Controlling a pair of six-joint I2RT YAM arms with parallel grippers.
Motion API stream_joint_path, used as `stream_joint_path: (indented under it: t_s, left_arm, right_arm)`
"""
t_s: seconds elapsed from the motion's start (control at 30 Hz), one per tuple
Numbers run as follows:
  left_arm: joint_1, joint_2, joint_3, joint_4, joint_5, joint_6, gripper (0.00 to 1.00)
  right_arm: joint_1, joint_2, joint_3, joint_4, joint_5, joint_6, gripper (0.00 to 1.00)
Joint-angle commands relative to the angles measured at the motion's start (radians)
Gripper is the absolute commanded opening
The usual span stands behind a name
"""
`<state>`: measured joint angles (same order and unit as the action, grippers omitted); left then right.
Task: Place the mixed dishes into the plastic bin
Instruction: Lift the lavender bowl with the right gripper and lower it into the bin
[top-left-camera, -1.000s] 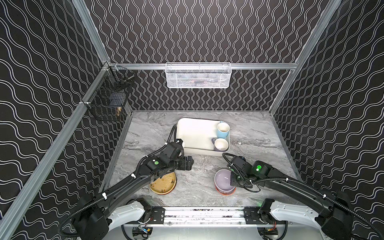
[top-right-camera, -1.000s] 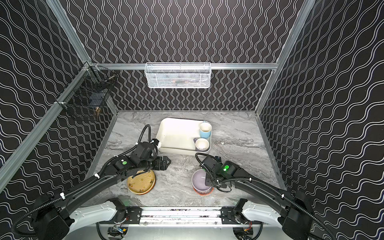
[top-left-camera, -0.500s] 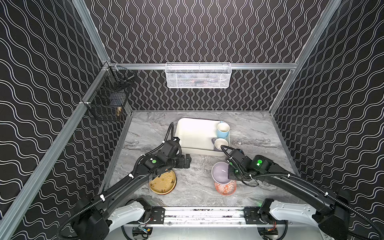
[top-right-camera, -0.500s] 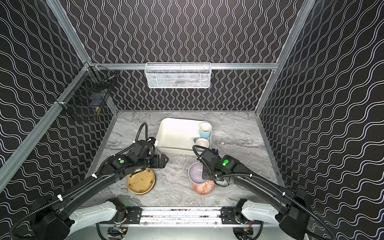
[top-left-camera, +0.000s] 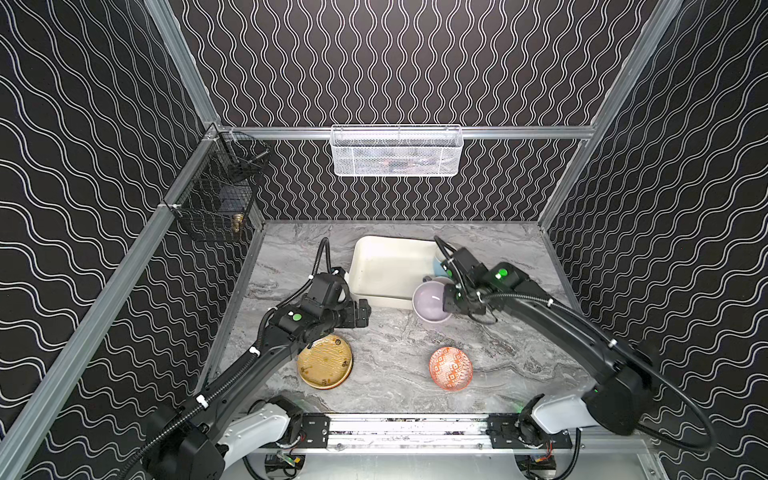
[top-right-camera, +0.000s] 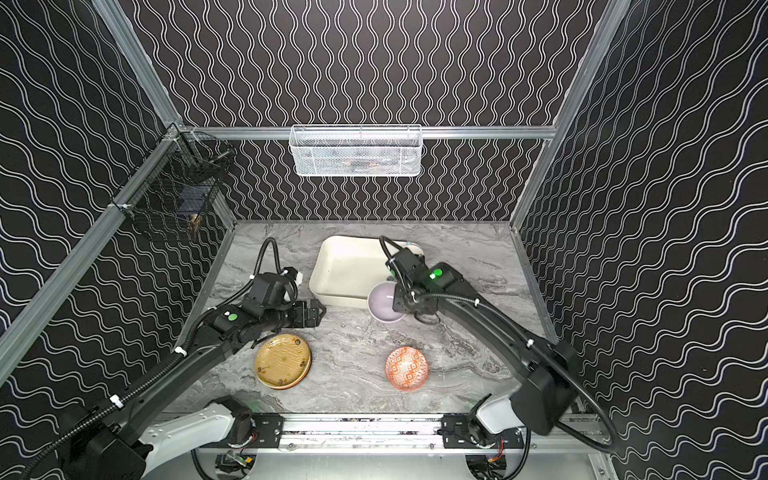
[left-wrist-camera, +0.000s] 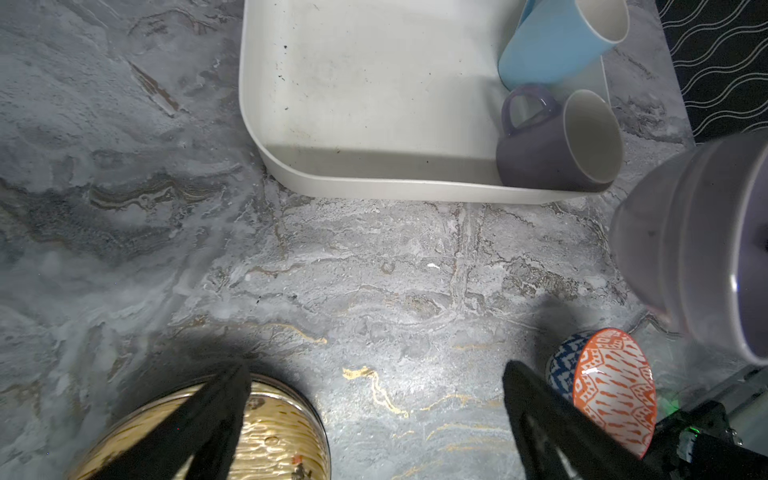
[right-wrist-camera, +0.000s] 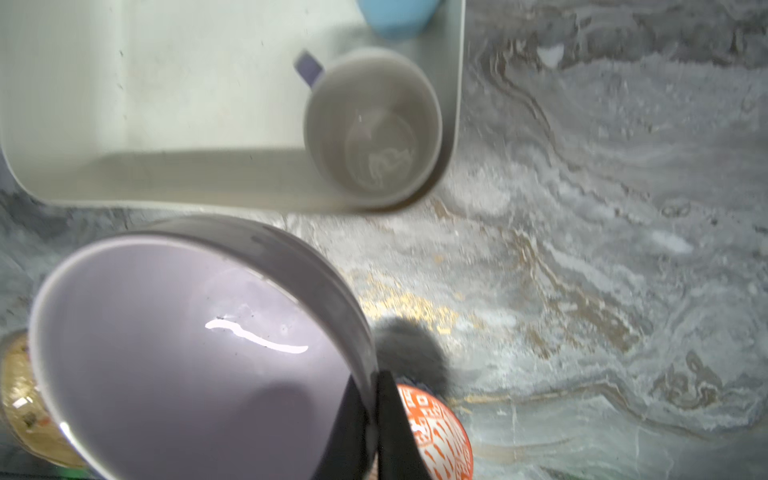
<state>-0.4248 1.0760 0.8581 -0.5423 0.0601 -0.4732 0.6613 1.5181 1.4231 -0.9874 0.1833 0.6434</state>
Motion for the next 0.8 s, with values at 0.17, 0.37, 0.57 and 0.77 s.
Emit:
stream_joint_path:
  t_s: [0.17, 0.37, 0.57, 0.77]
  left_arm:
    - [0.003, 0.024, 0.027, 0.019, 0.001, 0.015, 0.99]
    - [0.007, 0.024, 0.032, 0.004, -0.034, 0.018, 0.99]
    - [0.02, 0.04, 0.035, -0.002, -0.042, 0.022, 0.99]
    - [0.026, 0.082, 0.036, 0.02, -0.028, 0.025, 0.99]
  right_arm:
    - [-0.071, 0.325, 0.401, 0.051, -0.055, -0.179, 0.03]
    - [-0.104, 0.604, 0.652, 0.038, -0.114, -0.236, 0.03]
    - [-0.13, 0.756, 0.757, 0.057, -0.139, -0.265, 0.04]
    - [-0.168, 0.836, 0.814, 0.068, -0.162, -0.283, 0.04]
